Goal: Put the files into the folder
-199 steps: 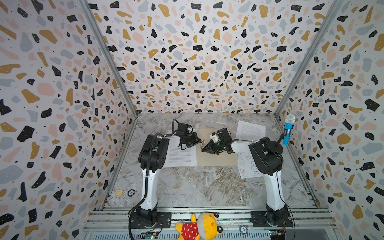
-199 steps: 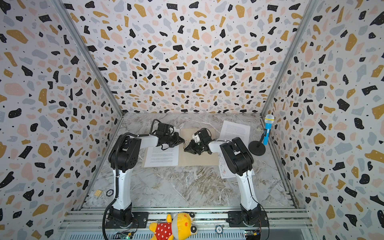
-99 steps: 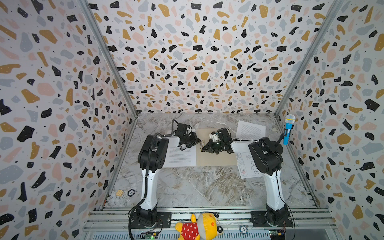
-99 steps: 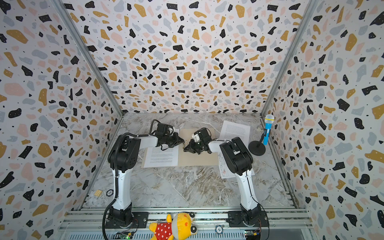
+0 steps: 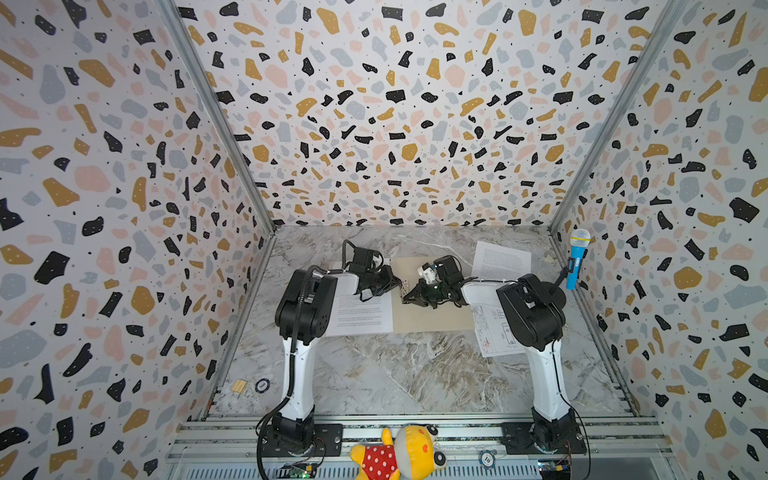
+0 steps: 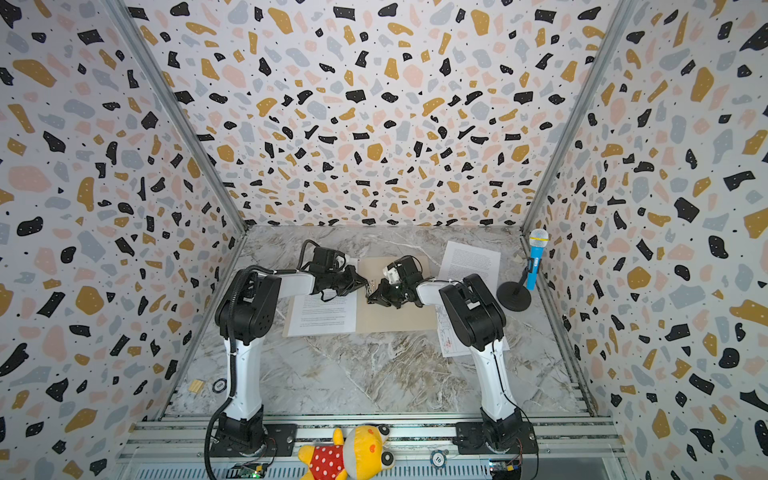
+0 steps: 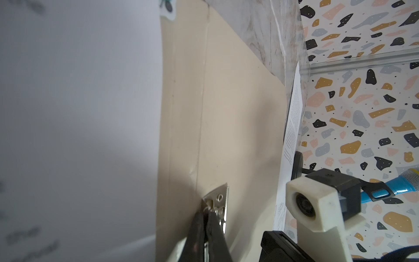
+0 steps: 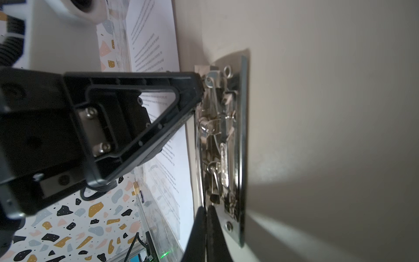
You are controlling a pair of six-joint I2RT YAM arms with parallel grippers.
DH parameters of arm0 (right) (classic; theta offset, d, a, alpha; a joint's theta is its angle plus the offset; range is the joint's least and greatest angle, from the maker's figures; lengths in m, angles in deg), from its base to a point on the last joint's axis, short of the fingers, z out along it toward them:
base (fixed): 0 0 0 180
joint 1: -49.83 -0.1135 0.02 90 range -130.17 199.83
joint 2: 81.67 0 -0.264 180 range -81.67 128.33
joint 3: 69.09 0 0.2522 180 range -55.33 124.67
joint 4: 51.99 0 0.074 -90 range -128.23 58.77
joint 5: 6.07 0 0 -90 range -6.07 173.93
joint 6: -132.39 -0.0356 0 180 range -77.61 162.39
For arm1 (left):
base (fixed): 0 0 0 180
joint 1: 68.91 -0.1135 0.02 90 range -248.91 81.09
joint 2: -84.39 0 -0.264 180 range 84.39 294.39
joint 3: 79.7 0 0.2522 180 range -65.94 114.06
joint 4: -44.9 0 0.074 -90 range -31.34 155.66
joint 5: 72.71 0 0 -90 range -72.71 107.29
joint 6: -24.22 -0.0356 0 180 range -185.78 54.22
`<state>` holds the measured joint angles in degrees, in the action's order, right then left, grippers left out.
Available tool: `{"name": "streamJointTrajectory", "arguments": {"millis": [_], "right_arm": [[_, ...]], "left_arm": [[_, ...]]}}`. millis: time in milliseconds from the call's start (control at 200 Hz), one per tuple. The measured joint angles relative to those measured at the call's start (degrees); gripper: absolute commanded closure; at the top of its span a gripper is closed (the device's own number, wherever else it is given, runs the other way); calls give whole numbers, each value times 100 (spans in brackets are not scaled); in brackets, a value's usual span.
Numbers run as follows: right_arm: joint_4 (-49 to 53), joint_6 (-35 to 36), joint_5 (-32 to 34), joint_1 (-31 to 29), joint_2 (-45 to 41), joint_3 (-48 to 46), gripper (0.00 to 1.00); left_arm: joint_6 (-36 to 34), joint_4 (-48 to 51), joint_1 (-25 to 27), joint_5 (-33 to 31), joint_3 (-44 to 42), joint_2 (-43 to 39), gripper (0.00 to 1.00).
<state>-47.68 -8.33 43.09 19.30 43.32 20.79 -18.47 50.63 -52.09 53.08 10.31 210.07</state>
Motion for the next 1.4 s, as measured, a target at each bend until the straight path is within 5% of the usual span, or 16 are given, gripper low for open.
{"name": "streamJointTrajectory", "arguments": {"millis": [831, 1402], "right_arm": [[931, 988, 595, -72, 0, 317, 100], [798, 999, 654, -76, -24, 216, 100]], "left_arm": [[-144, 151, -28, 122, 31, 26, 93], [-238, 205, -33, 173, 90, 70, 93]]}}
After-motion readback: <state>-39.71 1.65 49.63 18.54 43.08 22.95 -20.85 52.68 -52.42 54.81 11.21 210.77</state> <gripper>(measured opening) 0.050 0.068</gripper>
